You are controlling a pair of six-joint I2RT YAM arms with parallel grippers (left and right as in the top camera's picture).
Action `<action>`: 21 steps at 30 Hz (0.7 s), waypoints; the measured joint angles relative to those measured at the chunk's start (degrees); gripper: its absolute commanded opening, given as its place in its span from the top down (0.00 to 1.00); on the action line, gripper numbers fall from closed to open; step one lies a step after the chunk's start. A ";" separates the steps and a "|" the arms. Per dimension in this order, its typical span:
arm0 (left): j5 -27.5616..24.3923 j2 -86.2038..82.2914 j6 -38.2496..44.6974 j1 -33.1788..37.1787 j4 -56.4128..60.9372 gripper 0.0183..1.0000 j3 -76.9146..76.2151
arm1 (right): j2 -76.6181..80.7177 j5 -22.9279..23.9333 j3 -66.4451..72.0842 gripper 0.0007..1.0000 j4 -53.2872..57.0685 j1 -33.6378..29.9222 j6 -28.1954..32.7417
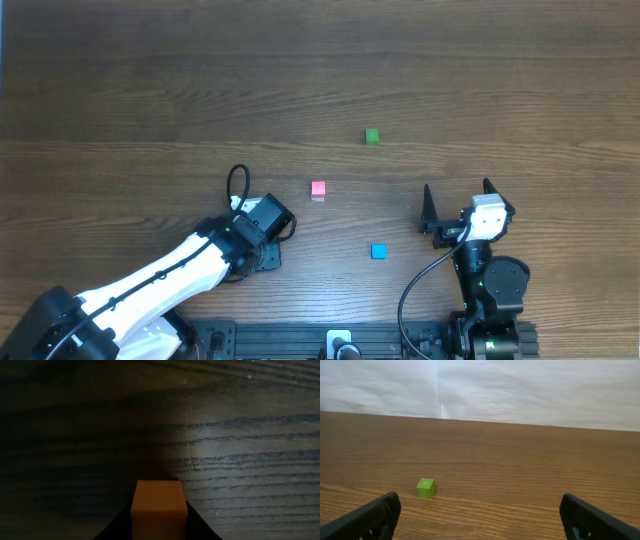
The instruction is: Stack Cubes
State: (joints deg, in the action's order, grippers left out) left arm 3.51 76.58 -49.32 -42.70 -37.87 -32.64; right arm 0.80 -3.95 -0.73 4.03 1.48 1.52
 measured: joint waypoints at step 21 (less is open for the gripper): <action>4.92 13.35 -0.17 0.04 -13.66 0.98 -34.03 | 0.00 0.00 0.00 0.01 -0.02 0.00 -0.02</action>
State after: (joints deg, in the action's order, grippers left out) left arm 8.43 89.93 -49.50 -42.65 -51.53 -66.67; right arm 0.80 -3.95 -0.73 4.01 1.48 1.50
